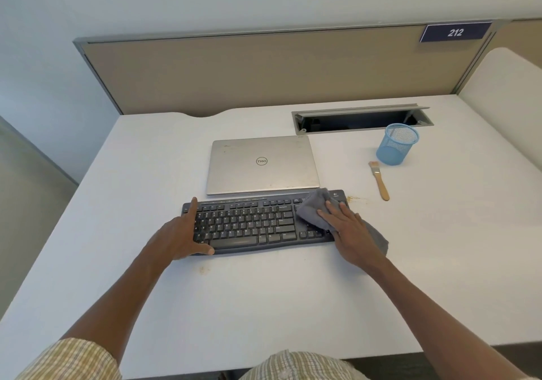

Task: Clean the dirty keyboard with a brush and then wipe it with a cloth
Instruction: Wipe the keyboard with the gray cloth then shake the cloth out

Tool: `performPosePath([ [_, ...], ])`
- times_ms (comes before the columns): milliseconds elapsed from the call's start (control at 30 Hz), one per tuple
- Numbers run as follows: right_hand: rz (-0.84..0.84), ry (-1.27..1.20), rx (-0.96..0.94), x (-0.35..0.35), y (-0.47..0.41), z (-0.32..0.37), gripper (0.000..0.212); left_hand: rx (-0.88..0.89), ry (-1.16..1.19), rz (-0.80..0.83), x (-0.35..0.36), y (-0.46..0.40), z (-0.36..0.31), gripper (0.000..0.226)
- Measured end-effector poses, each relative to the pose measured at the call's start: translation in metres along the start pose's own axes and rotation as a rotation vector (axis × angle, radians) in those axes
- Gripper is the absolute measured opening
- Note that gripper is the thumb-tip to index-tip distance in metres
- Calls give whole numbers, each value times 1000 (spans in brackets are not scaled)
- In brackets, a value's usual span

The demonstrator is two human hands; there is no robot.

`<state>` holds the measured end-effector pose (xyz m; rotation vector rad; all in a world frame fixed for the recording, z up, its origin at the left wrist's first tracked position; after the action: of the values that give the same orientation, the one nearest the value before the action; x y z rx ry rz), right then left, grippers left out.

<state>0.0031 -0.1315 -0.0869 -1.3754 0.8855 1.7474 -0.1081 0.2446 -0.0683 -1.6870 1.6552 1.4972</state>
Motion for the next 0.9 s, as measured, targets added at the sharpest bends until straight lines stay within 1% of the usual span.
performPosePath([
  [100,-13,-38,92,-4,-8,-8,62,3,21,-11,1,0,1,143],
  [267,7,24,203,-4,-30,-10,70,23,59,-19,1,1,-2,143],
  [333,13,57,228,-6,-38,-7,69,25,71,-23,2,1,-2,143],
  [533,11,127,230,-3,-53,34,61,42,132,-40,2,2,2,144],
  [700,31,108,225,7,-63,84,64,86,156,-63,1,4,5,146],
  [800,52,91,160,12,-73,120,67,108,158,-73,0,5,6,146],
  [900,107,104,48,20,-81,161,70,143,161,-80,-2,5,6,147],
])
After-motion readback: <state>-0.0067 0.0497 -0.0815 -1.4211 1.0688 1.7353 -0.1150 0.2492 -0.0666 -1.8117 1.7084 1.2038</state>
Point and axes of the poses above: each hand's wrist, its own y-axis away from the middle knuckle, its own x-axis out of the palm, z = x × y, the point moved 8 cm from there along -y, towards the middle knuckle, and after that the axes turned 12 degrees about y, right-handed, at the moved point
